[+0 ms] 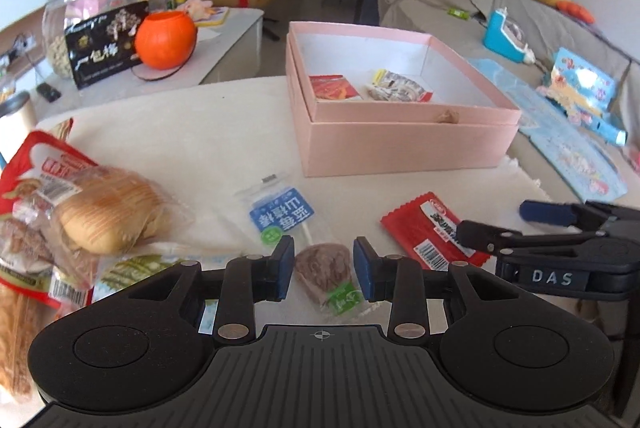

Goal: Organize snacks
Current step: 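Grasp the clear cookie packet with the left gripper while the right approaches a red packet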

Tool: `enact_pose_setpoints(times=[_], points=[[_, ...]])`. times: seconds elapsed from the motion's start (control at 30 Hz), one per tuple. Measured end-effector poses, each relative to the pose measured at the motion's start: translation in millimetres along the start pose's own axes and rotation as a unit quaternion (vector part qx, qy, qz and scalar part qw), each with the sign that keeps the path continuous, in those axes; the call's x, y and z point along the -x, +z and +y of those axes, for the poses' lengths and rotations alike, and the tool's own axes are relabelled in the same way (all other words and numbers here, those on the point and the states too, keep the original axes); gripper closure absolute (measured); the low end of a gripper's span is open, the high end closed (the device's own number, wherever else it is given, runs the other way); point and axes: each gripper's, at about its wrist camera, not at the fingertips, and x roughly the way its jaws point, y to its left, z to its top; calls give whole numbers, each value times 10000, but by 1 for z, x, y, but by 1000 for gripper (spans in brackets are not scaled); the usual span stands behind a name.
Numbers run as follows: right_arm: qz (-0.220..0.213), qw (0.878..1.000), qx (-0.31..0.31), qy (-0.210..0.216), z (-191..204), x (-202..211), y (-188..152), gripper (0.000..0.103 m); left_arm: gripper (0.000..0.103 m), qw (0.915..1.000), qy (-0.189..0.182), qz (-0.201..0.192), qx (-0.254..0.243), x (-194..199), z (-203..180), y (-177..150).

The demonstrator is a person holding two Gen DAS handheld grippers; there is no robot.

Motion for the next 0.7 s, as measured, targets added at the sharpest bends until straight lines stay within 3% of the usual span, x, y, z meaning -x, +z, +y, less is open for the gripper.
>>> enact_pose_setpoints(times=[0.07,0.1,0.2,0.33,0.7], points=[[6,10000,-4,25,0,0,0,17,49,9991,227,-39,-351,-4,-8,-3],[9,10000,-1,34,0,0,0,16,48,9986,314,-22,-417,-5,-8,-5],[27,10000,33,80,1,-1,-1,11,48,9986,437,28,-279,-7,2,-10],[148,9996,201,160,7,-6,1,0,49,9994,305,36,-131,-7,11,-10],[149,9997,192,-15,11,-9,1,0,58,9999,-11,-101,-134,7,13,-25]])
